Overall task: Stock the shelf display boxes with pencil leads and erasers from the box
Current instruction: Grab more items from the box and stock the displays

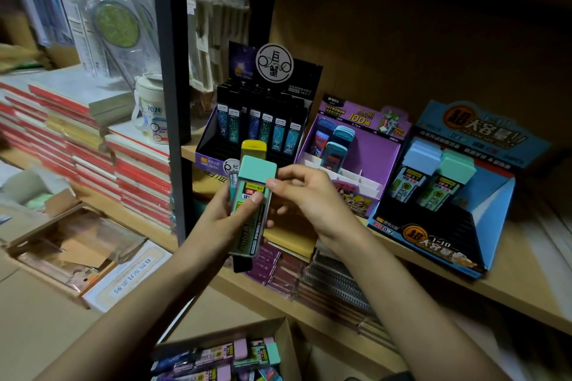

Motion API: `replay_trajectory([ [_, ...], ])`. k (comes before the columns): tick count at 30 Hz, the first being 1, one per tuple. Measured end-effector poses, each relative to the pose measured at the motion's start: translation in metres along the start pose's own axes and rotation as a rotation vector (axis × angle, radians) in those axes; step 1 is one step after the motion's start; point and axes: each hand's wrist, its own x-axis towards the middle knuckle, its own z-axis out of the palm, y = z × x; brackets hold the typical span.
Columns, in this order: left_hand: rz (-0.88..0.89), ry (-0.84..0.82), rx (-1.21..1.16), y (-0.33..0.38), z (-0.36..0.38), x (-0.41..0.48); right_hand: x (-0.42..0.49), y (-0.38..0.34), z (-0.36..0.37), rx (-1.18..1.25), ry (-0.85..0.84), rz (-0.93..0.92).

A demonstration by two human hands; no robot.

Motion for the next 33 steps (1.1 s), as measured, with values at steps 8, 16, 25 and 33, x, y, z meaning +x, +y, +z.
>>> replay_trajectory([
  [8,-0.019,-0.021,-0.020,-0.007,0.016,-0.001,-0.013,-0.007,-0.047,0.203,0.241,-0.015],
  [16,0.023,-0.074,-0.005,-0.015,0.045,0.009,-0.039,-0.006,-0.146,0.159,0.638,-0.219],
  [25,0.017,-0.138,0.028,-0.027,0.074,0.010,-0.055,0.023,-0.214,-0.223,0.931,-0.329],
  [33,-0.004,-0.125,0.027,-0.027,0.078,0.011,-0.055,0.037,-0.217,-0.400,0.800,-0.335],
])
